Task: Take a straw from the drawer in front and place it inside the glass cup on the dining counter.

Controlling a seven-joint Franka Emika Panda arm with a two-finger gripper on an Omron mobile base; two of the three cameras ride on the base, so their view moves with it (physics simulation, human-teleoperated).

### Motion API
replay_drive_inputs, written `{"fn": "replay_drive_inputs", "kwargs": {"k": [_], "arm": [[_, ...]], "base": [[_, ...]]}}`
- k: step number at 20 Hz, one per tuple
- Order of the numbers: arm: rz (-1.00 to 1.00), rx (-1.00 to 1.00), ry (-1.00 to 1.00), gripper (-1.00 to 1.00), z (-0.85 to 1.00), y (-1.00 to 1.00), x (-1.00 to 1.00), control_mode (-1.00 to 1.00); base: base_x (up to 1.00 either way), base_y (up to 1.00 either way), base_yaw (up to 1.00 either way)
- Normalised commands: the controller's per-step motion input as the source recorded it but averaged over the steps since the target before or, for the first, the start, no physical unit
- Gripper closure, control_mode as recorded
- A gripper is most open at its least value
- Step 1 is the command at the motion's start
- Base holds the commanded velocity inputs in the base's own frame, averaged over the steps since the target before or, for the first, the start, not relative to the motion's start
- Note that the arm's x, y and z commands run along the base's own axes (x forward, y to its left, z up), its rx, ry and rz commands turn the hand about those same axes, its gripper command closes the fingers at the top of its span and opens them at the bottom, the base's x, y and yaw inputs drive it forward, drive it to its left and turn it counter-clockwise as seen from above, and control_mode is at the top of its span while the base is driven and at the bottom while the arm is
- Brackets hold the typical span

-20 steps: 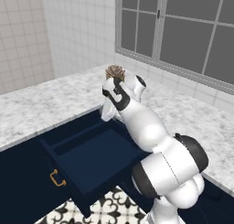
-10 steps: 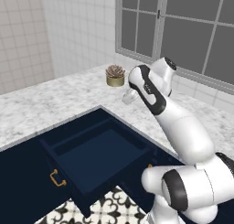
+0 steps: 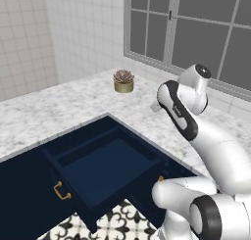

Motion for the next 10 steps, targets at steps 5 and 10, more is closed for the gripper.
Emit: {"fn": "replay_drive_inputs", "kwargs": {"k": [5,10], "arm": [[-0.12,0.05,0.1,1.0,-0.01,-0.22,-0.04,1.0],[0.0,0.0,0.0,1.0,0.0,0.0,0.0,1.0]], "base": [[-0.35,-0.07,-0.05],[-1.0,0.23,0.0]]}}
